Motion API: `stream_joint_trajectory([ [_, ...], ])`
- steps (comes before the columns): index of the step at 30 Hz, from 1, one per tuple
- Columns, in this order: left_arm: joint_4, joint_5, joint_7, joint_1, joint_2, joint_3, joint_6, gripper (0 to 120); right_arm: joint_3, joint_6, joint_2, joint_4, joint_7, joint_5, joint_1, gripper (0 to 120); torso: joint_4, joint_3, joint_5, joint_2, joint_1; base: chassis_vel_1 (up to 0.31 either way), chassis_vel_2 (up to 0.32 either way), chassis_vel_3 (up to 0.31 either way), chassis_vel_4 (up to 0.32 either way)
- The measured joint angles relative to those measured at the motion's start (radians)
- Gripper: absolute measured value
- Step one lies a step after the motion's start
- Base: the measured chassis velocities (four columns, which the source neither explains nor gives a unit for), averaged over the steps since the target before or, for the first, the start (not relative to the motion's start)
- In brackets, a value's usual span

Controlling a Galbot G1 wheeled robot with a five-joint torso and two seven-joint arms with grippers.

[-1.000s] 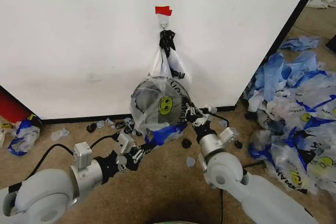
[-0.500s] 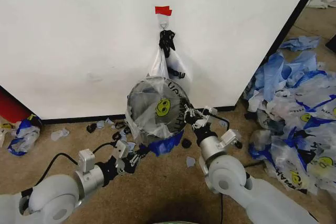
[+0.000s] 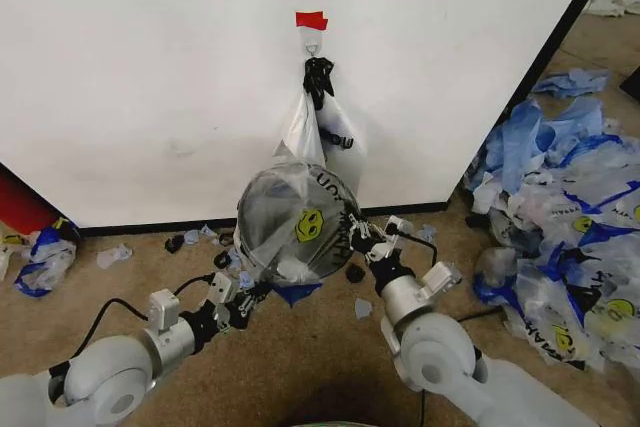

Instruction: Pick up the garbage bag from the wall and place it over the trash bin.

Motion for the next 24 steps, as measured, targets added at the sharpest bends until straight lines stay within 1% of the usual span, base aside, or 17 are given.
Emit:
stream_joint_trajectory([
  [5, 0.012, 0.002, 0.000, 0.008, -0.002, 0.000, -0.002, 0, 0.005, 0.000, -0.002, 0.003, -0.004, -0.007, -0.014, 0, 0.0001, 0.000, 0.0001, 0.000, 0.000, 0.000, 0.000, 0.000, 0.000],
  [11, 0.031, 0.018, -0.001, 0.033, -0.022, 0.000, -0.005, 0, 0.007, 0.000, 0.000, 0.007, -0.006, -0.014, -0.026, 0, 0.0001, 0.000, 0.0000, 0.000, 0.000, 0.000, 0.000, 0.000, 0.000],
  [13, 0.043, 0.027, -0.002, 0.048, -0.032, 0.000, -0.006, 6, 0.009, 0.000, -0.001, 0.009, -0.006, -0.015, -0.028, 0, 0.0001, 0.000, 0.0000, 0.000, 0.000, 0.000, 0.000, 0.000, 0.000],
  [15, 0.049, 0.036, -0.002, 0.057, -0.039, -0.001, -0.008, 8, 0.011, 0.000, -0.002, 0.010, -0.006, -0.015, -0.030, 0, 0.0001, 0.000, -0.0001, 0.000, 0.000, 0.000, 0.000, 0.000, 0.000],
  [20, 0.052, 0.040, -0.004, 0.065, -0.041, -0.003, -0.010, 8, 0.013, 0.000, -0.003, 0.010, -0.006, -0.017, -0.034, 0, 0.0001, 0.000, 0.0000, 0.000, 0.000, 0.000, 0.000, 0.000, 0.000],
  [21, 0.050, 0.040, -0.005, 0.063, -0.036, -0.006, -0.012, 13, 0.013, 0.000, -0.002, 0.009, -0.008, -0.020, -0.034, 0, 0.0001, 0.000, -0.0002, 0.000, 0.000, 0.000, 0.000, 0.000, 0.000],
  [22, 0.050, 0.040, -0.005, 0.063, -0.036, -0.006, -0.012, 13, 0.013, 0.000, -0.002, 0.009, -0.008, -0.020, -0.034, 0, 0.0001, 0.000, -0.0002, 0.000, 0.000, 0.000, 0.000, 0.000, 0.000],
  [24, 0.045, 0.039, -0.006, 0.057, -0.023, -0.010, -0.014, 22, 0.012, 0.001, 0.000, 0.003, -0.009, -0.023, -0.034, 0, 0.0001, 0.000, 0.0000, 0.000, 0.000, 0.000, 0.000, 0.000, 0.000],
])
